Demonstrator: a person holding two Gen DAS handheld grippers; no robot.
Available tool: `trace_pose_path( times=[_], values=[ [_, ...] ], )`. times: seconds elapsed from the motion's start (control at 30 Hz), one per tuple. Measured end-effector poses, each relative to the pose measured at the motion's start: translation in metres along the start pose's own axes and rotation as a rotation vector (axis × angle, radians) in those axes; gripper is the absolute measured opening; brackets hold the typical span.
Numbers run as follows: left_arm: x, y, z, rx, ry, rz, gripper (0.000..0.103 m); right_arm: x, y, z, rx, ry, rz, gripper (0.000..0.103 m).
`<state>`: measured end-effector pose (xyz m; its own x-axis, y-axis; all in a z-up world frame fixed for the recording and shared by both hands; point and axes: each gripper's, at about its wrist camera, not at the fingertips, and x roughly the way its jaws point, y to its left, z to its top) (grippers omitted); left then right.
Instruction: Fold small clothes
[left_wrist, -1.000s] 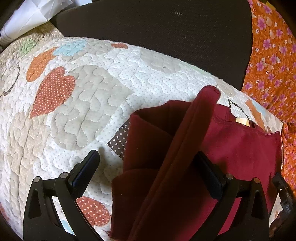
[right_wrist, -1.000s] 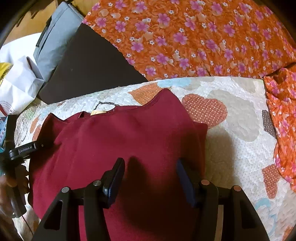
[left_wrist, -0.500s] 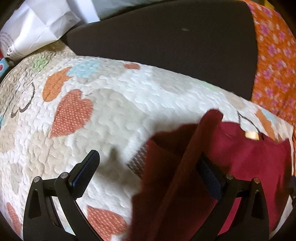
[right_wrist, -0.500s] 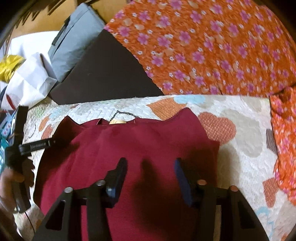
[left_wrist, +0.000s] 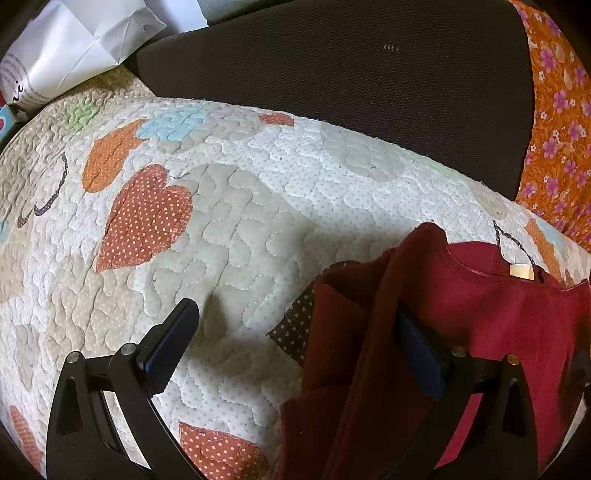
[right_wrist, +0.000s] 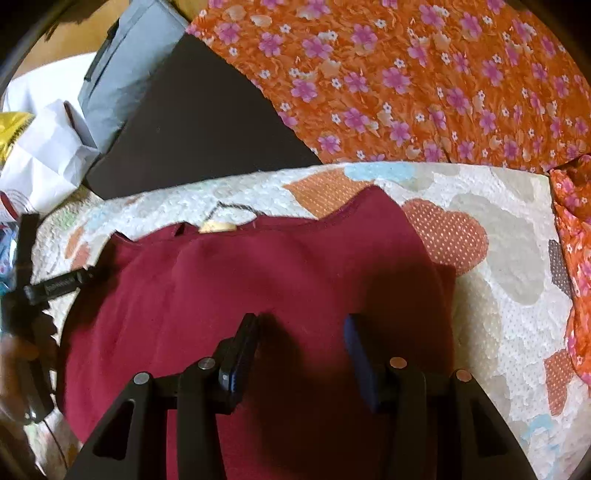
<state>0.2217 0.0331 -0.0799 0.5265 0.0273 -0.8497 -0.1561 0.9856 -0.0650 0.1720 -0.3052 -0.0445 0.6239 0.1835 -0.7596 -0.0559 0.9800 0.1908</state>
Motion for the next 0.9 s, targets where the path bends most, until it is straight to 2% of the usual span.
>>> trace_pose_path(
  times=[0.17, 0.33, 0.4, 0.5, 0.67, 0.7, 0.9],
  values=[
    [0.002, 0.001, -0.002, -0.006, 0.003, -0.009, 0.103, 0.0, 0.002, 0.016, 0.0, -0.014, -0.026, 0.047],
    [0.007, 0.003, -0.002, -0.001, 0.009, -0.024, 0.103, 0.026, -0.011, 0.028, 0.018, 0.018, -0.102, 0.047],
    [0.009, 0.002, -0.002, 0.0, 0.01, -0.025, 0.103, 0.041, -0.017, 0.03, 0.025, 0.044, -0.104, 0.047],
    [0.01, 0.002, -0.002, 0.001, 0.009, -0.027, 0.103, 0.047, -0.017, 0.031, -0.001, 0.035, -0.119, 0.048],
    [0.007, 0.001, -0.002, 0.001, 0.008, -0.023, 0.103, 0.031, -0.009, 0.028, -0.031, 0.03, -0.116, 0.048],
    [0.006, 0.001, -0.002, 0.001, 0.009, -0.022, 0.103, 0.026, -0.006, 0.025, -0.038, 0.003, -0.104, 0.048],
    [-0.002, -0.001, -0.003, 0.005, 0.005, -0.016, 0.103, 0.009, 0.007, -0.002, -0.083, 0.016, -0.087, 0.048]
  ],
)
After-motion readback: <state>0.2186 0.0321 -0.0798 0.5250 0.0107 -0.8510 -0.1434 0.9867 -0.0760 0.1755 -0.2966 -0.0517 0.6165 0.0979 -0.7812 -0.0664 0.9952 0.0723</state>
